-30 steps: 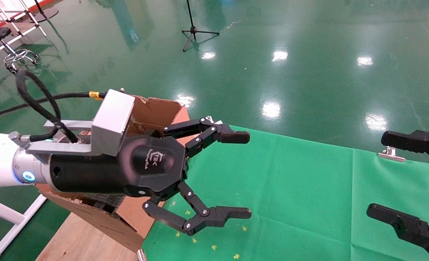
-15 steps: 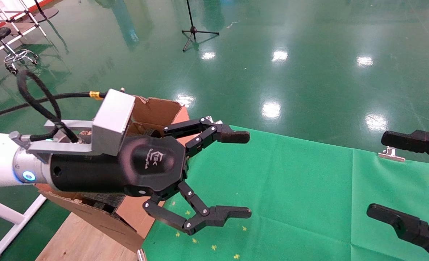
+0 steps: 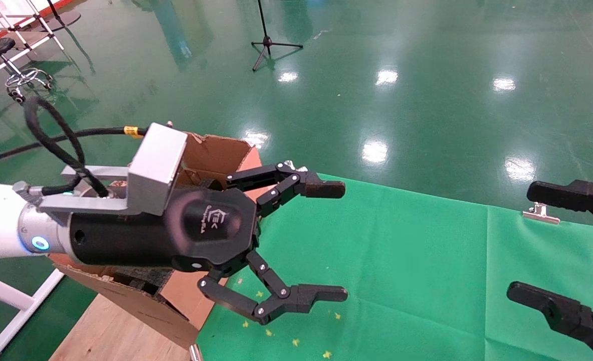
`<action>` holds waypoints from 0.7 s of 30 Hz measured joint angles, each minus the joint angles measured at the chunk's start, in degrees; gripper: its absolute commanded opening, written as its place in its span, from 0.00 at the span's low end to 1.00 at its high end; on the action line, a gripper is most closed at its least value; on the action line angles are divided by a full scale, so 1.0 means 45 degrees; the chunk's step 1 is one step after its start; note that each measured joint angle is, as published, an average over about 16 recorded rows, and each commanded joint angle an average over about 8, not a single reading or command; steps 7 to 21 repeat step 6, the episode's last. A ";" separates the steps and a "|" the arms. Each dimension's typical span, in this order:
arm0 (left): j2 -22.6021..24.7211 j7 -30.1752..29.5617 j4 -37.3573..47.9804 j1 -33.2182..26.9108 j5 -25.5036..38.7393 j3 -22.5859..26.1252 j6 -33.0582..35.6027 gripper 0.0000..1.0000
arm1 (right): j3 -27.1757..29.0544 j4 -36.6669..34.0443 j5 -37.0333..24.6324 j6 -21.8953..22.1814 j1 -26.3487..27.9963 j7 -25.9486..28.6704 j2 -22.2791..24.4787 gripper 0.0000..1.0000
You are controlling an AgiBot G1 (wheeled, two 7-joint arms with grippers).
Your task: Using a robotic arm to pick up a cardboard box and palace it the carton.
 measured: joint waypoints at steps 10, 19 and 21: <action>0.0000 -0.0001 0.0000 -0.0002 0.0002 0.0001 0.0000 1.00 | 0.0000 0.0000 0.0000 0.0000 0.0000 0.0000 0.0000 1.00; 0.0000 -0.0001 0.0000 -0.0002 0.0002 0.0001 0.0000 1.00 | 0.0000 0.0000 0.0000 0.0000 0.0000 0.0000 0.0000 1.00; 0.0000 -0.0001 0.0000 -0.0002 0.0002 0.0001 0.0000 1.00 | 0.0000 0.0000 0.0000 0.0000 0.0000 0.0000 0.0000 1.00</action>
